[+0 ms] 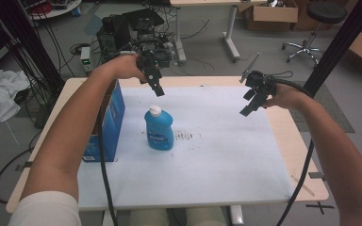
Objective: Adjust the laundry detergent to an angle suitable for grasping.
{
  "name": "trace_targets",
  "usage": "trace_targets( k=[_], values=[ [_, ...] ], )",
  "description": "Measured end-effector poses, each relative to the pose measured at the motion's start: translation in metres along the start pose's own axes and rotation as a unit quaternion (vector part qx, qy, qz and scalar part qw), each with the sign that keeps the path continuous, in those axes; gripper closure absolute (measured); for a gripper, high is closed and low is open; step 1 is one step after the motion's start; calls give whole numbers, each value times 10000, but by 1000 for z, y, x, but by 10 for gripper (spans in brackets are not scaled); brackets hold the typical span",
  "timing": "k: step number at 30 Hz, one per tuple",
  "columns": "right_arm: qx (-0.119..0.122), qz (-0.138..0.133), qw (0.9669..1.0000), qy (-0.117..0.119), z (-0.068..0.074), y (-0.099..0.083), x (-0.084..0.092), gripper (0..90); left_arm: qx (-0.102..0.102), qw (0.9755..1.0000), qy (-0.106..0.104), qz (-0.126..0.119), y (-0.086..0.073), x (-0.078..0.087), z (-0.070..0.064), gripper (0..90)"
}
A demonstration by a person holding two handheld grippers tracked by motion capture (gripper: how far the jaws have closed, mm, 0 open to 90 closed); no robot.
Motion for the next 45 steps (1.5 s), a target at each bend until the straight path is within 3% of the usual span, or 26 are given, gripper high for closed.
trace_targets(
  k=[16,22,26,31,35,45],
  values=[
    [-46,-226,9997,0,0,2,7,167,-23,10000,10,27,3,-1,-1,200],
    [-20,-242,9997,42,9,2,8,166,-13,10000,27,19,3,0,-1,200],
    [-46,-412,9991,108,19,7,10,162,-11,10000,46,8,2,2,-1,199],
    [-90,-947,9950,291,35,13,10,161,-31,10000,61,22,1,1,-2,199],
    [-6,-1146,9932,219,44,15,6,159,-28,10000,62,11,2,2,-2,199],
    [9,-1671,9855,291,68,16,-7,158,-59,10000,68,30,4,1,-2,199]
  ],
)
Point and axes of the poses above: each handheld gripper's, and its own axes: x roughly backward along the jaws, y roughly out of its top, z roughly to its left, the point moved 9 cm from there along -x, roughly forward along the jaws, and after that the axes turned 8 degrees about -x, right-handed, at the moved point
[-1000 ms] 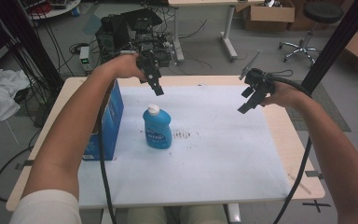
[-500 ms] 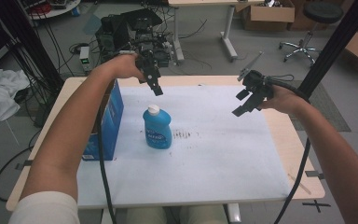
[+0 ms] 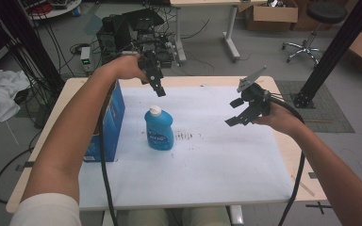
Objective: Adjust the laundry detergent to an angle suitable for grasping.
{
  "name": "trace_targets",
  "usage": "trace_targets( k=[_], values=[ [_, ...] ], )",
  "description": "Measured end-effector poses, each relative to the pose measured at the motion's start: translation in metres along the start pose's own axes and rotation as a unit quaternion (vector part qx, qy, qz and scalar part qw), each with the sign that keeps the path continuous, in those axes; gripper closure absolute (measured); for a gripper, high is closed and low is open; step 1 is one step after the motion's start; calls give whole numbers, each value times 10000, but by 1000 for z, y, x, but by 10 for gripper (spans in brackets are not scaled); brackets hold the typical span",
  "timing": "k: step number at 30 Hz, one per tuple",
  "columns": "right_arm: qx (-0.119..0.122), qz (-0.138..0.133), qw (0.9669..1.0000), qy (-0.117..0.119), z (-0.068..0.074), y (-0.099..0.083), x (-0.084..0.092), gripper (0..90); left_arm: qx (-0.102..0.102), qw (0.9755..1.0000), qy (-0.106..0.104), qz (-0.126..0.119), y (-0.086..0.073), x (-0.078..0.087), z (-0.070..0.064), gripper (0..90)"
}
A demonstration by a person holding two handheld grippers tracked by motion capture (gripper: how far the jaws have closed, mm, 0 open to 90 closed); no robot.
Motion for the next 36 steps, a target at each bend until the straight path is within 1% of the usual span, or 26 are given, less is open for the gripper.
trace_targets(
  k=[2,4,5,6,7,8,11,13,14,16,18,21,23,24,28,31,32,36],
  values=[
    [20,-105,9999,0,3,-1,-3,158,-6,10000,-4,4,0,0,0,199],
    [11,-140,9999,-7,5,-1,-5,156,-19,10000,-9,10,0,0,0,200],
    [12,-242,9997,-26,8,-1,-9,157,-11,10000,-18,8,0,-1,0,200],
    [12,-242,9997,-26,8,-1,-9,157,-19,10000,-21,19,0,-1,0,200],
    [11,-376,9993,-42,11,1,-12,156,-8,10000,-12,-3,0,-1,0,200],
    [26,-419,9991,-55,12,1,-13,157,-12,10000,-7,-5,0,-2,0,200],
    [15,-708,9975,30,19,6,-17,153,-12,10000,-15,4,-1,-3,1,200],
    [32,-810,9967,71,24,8,-20,153,-20,10000,-27,21,0,-3,0,200],
    [32,-810,9967,71,24,8,-20,153,-20,10000,-27,21,0,-3,0,200],
    [70,-982,9951,121,31,12,-26,154,-29,10000,-27,20,1,-3,1,200],
    [66,-1039,9945,83,33,13,-29,154,-27,10000,-28,19,1,-3,0,200],
    [56,-1288,9916,139,39,17,-33,155,-36,10000,-19,17,1,-3,0,200],
    [53,-1315,9912,166,40,17,-35,153,-33,10000,-27,18,1,-3,0,200],
    [89,-1357,9906,174,45,18,-40,153,-32,10000,-30,42,1,-3,0,200],
    [67,-1520,9881,205,50,23,-48,152,-40,10000,-30,30,1,-4,0,200],
    [86,-1585,9871,204,53,26,-52,151,-49,10000,-25,5,1,-4,0,200],
    [87,-1699,9850,276,57,30,-56,151,-50,10000,-33,17,1,-4,1,200],
    [75,-1784,9833,362,64,33,-67,151,-52,10000,-39,34,0,-4,1,200]
  ],
)
Point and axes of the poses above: each handheld gripper's, and its own axes: x roughly backward along the jaws, y roughly out of its top, z roughly to its left, the point moved 9 cm from there along -x, roughly forward along the jaws, and after that the axes turned 8 degrees about -x, right-handed, at the moved point
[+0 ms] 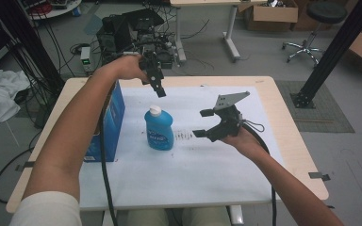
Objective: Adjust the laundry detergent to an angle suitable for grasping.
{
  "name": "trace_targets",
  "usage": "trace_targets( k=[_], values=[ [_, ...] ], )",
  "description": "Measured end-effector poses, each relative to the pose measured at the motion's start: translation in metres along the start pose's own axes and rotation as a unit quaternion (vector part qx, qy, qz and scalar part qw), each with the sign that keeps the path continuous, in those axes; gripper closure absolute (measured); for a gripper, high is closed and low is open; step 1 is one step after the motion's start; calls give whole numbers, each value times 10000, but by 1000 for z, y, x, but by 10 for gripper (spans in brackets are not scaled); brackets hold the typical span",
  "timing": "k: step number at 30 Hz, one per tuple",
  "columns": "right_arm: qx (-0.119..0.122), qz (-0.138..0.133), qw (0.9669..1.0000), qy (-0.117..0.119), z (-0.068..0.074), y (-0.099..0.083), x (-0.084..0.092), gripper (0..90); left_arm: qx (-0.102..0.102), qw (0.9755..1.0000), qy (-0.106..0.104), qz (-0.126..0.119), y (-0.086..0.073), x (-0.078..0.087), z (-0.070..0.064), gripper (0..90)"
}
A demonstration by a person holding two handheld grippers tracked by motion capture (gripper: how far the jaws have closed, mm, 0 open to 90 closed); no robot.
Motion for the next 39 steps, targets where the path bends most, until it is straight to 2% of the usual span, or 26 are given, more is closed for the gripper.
trace_targets(
  k=[6,9,19,31,39],
  values=[
    [-7,38,9999,128,6,-2,-20,151,-10,10000,0,8,0,1,-1,200],
    [-5,-36,9998,202,8,0,-26,151,2,10000,-1,14,-1,1,0,200],
    [47,-162,9996,217,13,3,-44,151,0,10000,16,17,-4,1,-1,200],
    [-121,-322,9991,251,11,1,-66,151,26,10000,23,36,-7,1,-1,200],
    [-86,-355,9989,293,13,0,-78,150,27,10000,32,33,-8,3,0,200]
  ],
)
Point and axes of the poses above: each handheld gripper's, and its own axes: x roughly backward along the jaws, y roughly out of its top, z roughly to its left, the point moved 9 cm from there along -x, roughly forward along the jaws, and after that the axes turned 8 degrees about -x, right-handed, at the moved point
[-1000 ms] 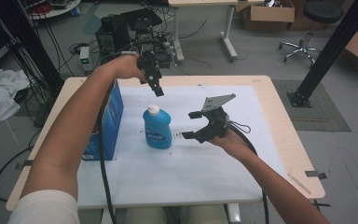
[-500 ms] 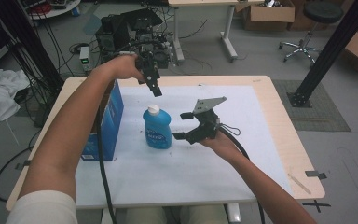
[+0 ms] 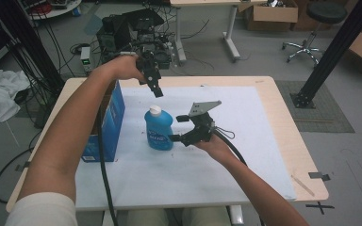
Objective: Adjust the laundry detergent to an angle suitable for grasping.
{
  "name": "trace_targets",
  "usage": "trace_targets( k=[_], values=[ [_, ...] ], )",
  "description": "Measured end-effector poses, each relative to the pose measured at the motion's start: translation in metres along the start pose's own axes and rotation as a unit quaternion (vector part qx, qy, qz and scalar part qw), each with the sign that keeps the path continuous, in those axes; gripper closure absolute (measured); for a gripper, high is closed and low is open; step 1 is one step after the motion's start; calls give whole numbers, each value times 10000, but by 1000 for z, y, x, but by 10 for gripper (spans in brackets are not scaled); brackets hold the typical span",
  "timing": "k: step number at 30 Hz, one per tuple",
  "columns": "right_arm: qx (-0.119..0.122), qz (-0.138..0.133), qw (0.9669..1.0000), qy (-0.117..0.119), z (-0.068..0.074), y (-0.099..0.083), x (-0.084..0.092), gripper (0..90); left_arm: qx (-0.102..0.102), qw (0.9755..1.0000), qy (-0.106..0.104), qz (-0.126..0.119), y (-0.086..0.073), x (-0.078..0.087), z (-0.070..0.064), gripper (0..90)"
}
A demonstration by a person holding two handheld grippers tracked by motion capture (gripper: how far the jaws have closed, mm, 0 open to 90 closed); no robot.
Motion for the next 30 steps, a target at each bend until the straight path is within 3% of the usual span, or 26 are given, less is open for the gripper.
trace_targets(
  k=[16,30],
  values=[
    [-4,-28,10000,41,4,0,-18,151,19,10000,-4,20,-2,1,-1,200],
    [-31,-209,9998,39,4,5,-31,151,17,10000,13,40,-4,2,-1,200]
  ],
)
Point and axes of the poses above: each handheld gripper's, and its own axes: x roughly backward along the jaws, y roughly out of its top, z roughly to its left, the point moved 9 cm from there along -x, roughly forward along the jaws, and after that the axes turned 8 degrees about -x, right-handed, at the moved point
